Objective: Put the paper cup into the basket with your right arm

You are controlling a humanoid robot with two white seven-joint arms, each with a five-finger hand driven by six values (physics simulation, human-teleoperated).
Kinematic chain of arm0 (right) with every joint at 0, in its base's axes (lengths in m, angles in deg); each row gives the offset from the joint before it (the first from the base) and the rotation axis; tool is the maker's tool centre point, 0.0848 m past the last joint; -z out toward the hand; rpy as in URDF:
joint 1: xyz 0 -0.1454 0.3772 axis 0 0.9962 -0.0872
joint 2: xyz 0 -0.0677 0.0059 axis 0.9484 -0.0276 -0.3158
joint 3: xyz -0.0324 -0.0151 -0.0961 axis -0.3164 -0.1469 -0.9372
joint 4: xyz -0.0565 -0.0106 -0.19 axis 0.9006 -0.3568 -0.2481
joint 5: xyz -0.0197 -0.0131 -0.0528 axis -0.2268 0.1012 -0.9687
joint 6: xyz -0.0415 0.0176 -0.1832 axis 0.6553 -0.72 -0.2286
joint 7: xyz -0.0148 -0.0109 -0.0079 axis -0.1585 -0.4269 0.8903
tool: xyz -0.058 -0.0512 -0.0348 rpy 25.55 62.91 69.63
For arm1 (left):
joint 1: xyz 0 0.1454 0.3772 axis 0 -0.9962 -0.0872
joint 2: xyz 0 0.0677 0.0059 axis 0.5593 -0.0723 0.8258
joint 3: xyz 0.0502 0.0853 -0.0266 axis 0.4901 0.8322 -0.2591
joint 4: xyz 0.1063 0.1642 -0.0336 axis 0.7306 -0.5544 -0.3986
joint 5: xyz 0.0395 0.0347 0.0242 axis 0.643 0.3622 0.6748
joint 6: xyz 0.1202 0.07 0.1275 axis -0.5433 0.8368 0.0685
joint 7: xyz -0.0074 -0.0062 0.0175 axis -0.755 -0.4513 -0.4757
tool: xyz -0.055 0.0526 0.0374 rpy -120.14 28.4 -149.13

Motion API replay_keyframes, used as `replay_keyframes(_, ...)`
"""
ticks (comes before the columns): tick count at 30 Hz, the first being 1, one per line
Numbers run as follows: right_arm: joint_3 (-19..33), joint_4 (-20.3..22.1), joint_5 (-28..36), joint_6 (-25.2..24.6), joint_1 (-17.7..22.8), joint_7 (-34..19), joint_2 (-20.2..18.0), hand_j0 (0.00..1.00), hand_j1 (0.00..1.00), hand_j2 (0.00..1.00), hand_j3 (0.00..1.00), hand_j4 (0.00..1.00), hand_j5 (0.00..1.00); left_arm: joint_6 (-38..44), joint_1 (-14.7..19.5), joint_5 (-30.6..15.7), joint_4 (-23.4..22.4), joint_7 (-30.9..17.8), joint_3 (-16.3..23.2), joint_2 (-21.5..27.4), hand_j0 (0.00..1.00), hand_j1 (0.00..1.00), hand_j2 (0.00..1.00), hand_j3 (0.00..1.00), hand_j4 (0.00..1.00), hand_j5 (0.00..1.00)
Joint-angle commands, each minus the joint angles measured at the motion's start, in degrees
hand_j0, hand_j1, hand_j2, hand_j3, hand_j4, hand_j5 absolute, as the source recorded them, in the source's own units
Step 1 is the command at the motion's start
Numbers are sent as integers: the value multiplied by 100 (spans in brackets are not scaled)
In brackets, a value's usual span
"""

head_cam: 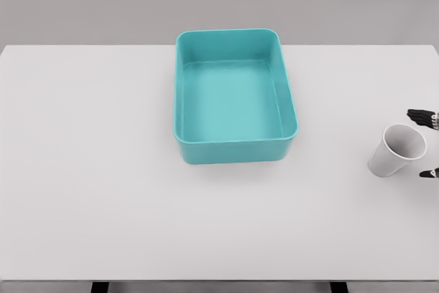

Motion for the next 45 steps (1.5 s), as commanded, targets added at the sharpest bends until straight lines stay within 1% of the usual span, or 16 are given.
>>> replay_keyframes(1, 7, 11, 46, -11, 0, 1, 19, 100, 100, 100, 100, 100, 100, 0, 0, 3, 0, 0, 0, 1, 100, 100, 100, 100, 100, 100)
replay_keyframes(12, -1, 46, 46, -11, 0, 1, 81, 100, 100, 100, 100, 100, 100, 0, 0, 3, 0, 0, 0, 1, 100, 100, 100, 100, 100, 100)
replay_keyframes(20, -19, 160, 54, -11, 26, 1, 90, 100, 100, 100, 100, 100, 100, 0, 0, 3, 0, 0, 0, 1, 100, 100, 100, 100, 100, 100)
replay_keyframes(39, -10, 152, 81, -11, 18, 1, 160, 100, 100, 100, 100, 100, 100, 0, 0, 3, 0, 0, 0, 1, 100, 100, 100, 100, 100, 100)
replay_keyframes(40, -10, 152, 81, -11, 18, 1, 230, 100, 100, 100, 100, 100, 100, 0, 0, -6, 0, 0, 0, 1, 100, 100, 100, 100, 100, 100)
replay_keyframes(45, -28, 231, 81, -11, 18, 1, 248, 100, 100, 100, 100, 100, 100, 0, 0, -6, 0, 0, 0, 1, 100, 100, 100, 100, 100, 100)
